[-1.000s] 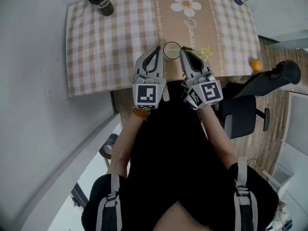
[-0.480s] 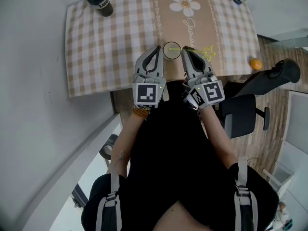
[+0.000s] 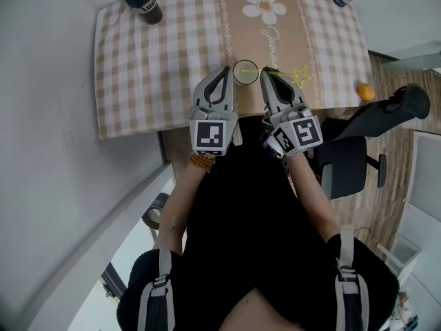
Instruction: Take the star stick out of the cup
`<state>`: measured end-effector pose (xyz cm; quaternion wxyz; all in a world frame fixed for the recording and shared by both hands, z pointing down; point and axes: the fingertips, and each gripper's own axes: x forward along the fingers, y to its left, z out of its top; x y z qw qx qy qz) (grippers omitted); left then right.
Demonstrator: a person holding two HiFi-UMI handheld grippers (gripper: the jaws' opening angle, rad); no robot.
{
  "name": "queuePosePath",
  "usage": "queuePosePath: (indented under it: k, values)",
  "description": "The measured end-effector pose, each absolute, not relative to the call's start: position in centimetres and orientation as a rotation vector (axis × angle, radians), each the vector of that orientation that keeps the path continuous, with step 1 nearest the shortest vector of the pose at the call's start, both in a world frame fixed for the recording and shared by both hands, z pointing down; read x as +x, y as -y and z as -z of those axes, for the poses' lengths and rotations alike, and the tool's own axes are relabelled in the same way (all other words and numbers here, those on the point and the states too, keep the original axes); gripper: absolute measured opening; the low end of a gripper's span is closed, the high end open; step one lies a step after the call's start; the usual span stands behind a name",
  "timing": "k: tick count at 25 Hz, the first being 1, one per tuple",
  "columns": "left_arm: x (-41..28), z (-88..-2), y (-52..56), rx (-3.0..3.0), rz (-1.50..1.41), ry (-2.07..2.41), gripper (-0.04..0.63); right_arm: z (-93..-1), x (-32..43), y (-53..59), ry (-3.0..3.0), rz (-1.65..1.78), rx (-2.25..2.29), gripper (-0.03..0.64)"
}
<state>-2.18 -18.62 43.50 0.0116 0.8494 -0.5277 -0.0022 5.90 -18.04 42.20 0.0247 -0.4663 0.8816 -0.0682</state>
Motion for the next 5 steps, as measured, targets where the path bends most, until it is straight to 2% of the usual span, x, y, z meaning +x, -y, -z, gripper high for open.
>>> queuePosePath:
  k: [5]
  values:
    - [-2.15,-43.58,18.29,2.651,0.004,1.643,0.002,-42.10,5.96,17.66,-2.720,0.221,-1.434,0.012]
